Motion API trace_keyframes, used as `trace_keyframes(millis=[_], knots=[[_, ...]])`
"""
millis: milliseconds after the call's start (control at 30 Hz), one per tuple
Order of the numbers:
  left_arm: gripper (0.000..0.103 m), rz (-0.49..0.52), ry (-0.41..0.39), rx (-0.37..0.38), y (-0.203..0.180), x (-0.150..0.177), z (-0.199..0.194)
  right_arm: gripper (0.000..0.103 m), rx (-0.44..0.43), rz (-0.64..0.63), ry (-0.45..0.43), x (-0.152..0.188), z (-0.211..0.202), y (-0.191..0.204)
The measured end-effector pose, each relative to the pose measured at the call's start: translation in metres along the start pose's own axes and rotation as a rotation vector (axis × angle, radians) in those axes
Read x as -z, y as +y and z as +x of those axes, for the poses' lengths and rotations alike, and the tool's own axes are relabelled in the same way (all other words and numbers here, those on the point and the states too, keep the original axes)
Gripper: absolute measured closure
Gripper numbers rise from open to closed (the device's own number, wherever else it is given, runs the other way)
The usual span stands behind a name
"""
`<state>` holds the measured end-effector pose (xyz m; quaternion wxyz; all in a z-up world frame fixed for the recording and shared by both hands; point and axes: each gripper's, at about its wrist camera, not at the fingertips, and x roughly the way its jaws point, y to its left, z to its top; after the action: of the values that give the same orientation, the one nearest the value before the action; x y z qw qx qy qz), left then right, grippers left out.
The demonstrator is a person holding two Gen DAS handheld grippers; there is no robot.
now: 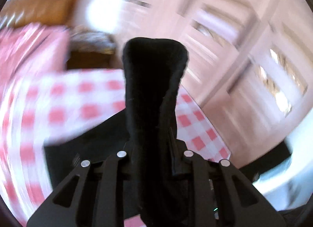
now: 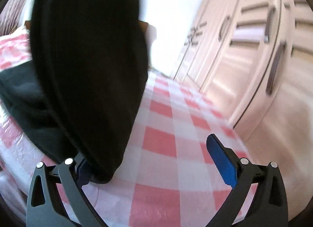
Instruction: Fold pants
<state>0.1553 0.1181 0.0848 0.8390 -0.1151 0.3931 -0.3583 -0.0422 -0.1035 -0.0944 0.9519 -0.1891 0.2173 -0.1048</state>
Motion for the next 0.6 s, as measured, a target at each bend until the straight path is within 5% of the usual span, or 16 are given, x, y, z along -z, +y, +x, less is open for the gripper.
trace_keyframes(millis=[200,333,467,567,600], knots=[[0.082,-0.354,-0.066,0.107,0.142,0.110,0.009,0.005,0.034,-0.138,0.002,-0.004,0.002,0.027],[0.081,-0.377,-0.123,0.184,0.163,0.127,0.014,0.005,0.033,-0.153,0.021,-0.007,0.010,0.027],[0.079,-0.351,-0.122,0.180,0.157,0.127,0.018,0.005,0.029,-0.138,0.038,-0.007,0.011,0.032],[0.071,-0.353,-0.121,0.158,0.161,0.130,0.022,0.005,0.020,-0.132,0.041,-0.006,0.011,0.033],[0.058,-0.357,-0.129,0.143,0.165,0.132,0.018,0.005,-0.002,-0.127,0.055,-0.006,0.010,0.031]])
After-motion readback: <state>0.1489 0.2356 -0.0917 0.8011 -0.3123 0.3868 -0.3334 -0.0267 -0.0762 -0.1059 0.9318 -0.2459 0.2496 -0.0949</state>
